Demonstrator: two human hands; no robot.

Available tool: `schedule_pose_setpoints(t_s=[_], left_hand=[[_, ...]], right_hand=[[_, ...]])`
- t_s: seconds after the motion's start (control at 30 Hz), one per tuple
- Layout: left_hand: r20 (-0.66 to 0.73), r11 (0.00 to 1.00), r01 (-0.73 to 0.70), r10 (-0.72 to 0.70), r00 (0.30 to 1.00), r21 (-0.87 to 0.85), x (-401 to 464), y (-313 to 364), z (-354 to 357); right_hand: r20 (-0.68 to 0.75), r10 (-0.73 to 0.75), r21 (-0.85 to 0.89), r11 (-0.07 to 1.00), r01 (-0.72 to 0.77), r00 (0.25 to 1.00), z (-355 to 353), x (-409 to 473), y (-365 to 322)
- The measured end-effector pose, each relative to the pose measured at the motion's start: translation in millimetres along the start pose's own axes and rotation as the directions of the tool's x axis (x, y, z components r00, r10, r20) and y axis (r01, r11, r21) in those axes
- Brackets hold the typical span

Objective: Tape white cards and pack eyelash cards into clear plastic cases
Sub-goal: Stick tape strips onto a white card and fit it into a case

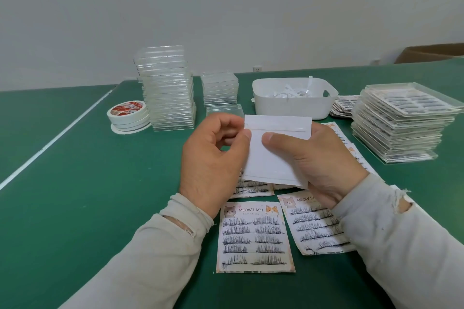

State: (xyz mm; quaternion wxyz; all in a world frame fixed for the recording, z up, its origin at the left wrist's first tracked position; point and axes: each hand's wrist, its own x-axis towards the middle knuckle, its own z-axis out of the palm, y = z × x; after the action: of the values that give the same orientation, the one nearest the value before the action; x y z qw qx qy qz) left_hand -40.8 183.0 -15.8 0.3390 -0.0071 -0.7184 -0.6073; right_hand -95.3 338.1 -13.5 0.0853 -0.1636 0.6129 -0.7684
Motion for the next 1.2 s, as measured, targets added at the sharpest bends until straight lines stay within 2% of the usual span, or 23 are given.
schedule_pose_setpoints(t_s=[0.33,0.6,0.93,1.03,1.13,1.2], left_hand=[[-0.009,0.997,-0.011,0.012,1.000,0.082,-0.5,1.6,0.5],[-0.014,0.995,0.051,-0.049,0.999,0.088,0.8,2.4,-0.4],[0.021,0.992,0.089,-0.091,0.996,0.094,1.7,-0.6,-0.4],[0.074,0.987,0.067,-0.079,0.994,0.144,1.0,-4.6,0.1],[0.095,0.971,-0.035,0.013,0.995,0.236,-1.5,-4.0,1.0],[0.045,0.989,-0.016,0.009,0.999,0.147,-0.4,-2.7,2.1]], right_hand=[[-0.052,-0.083,-0.150,0.986,0.075,0.995,3.8,-3.3,-1.9],[-0.039,-0.207,-0.390,0.904,0.176,0.978,9.6,-6.8,-6.6],[0.008,-0.276,-0.474,0.846,0.246,0.961,13.0,-11.0,-10.0],[-0.001,-0.311,-0.516,0.814,0.266,0.950,14.6,-11.8,-9.2],[0.001,-0.359,-0.607,0.741,0.286,0.933,16.2,-11.0,-8.8],[-0.034,-0.355,-0.581,0.768,0.270,0.934,14.2,-8.9,-7.8]])
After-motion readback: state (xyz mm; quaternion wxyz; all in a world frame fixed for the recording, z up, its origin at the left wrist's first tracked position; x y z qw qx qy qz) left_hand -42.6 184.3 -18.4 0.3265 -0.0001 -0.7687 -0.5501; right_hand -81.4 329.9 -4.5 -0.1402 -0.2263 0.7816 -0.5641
